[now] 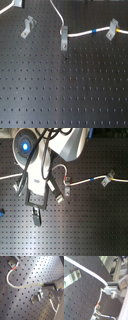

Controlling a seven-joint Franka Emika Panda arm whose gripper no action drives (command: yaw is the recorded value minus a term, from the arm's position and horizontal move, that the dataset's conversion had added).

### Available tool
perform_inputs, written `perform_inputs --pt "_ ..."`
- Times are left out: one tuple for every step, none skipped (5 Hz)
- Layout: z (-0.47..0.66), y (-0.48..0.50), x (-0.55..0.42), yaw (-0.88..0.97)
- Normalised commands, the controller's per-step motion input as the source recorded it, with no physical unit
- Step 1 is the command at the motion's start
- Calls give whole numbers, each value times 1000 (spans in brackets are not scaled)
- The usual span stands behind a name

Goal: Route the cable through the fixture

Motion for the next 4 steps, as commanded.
perform_inputs --pt "344 335 -171 211" --pt "441 341 -197 491" --pt "452 372 -148 520" --pt "299 290 -191 549"
